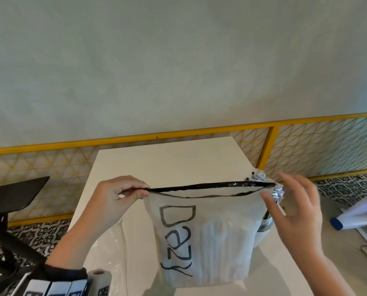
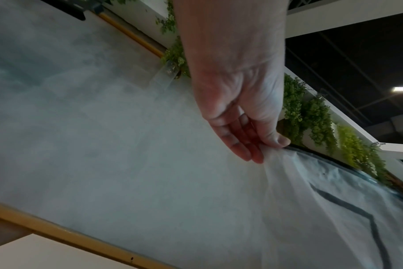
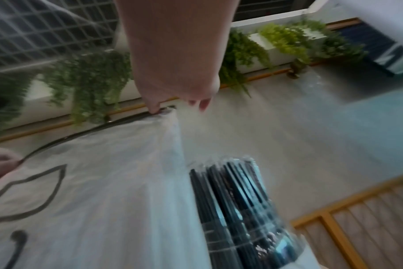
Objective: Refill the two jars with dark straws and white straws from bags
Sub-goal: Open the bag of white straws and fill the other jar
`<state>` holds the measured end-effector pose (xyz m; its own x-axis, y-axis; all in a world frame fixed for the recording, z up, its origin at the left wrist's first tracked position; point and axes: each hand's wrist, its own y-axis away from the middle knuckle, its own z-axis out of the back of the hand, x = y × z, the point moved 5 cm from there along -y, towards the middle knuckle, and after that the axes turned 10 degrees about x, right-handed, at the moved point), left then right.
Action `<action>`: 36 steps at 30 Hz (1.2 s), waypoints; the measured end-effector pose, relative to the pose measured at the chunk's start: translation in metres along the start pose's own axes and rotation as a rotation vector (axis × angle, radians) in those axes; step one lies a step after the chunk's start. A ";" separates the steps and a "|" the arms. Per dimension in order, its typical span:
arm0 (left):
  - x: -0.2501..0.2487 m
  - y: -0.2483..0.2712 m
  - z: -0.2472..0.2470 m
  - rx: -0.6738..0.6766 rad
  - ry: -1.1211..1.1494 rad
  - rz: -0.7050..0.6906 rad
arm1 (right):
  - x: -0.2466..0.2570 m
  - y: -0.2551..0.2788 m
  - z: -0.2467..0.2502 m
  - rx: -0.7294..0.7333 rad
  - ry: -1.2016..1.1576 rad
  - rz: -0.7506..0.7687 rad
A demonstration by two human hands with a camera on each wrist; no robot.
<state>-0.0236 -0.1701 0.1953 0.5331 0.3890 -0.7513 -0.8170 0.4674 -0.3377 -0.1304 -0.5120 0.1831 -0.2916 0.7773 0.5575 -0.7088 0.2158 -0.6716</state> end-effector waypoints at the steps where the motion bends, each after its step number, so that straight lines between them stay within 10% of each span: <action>1: -0.004 0.001 -0.002 0.006 -0.013 -0.015 | 0.010 0.000 0.000 -0.011 0.052 0.092; 5: -0.016 0.003 -0.009 0.018 -0.005 -0.032 | 0.054 0.005 -0.042 0.336 0.252 0.432; 18: -0.045 0.001 -0.050 0.521 0.022 0.364 | 0.070 0.024 -0.090 0.801 -0.088 0.426; 25: -0.034 0.019 -0.064 0.858 -0.495 0.576 | 0.085 0.038 -0.081 1.027 -0.429 0.343; 32: -0.037 0.042 -0.042 0.577 -0.168 0.684 | 0.092 0.042 -0.079 0.957 -0.447 0.359; 36: -0.015 0.059 -0.050 0.490 -0.171 0.777 | 0.074 0.047 -0.103 0.973 -0.084 0.243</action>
<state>-0.0909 -0.1882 0.1577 -0.0671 0.8263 -0.5592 -0.7949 0.2945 0.5305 -0.1187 -0.3836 0.1427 -0.5159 0.6839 0.5159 -0.8296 -0.5491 -0.1016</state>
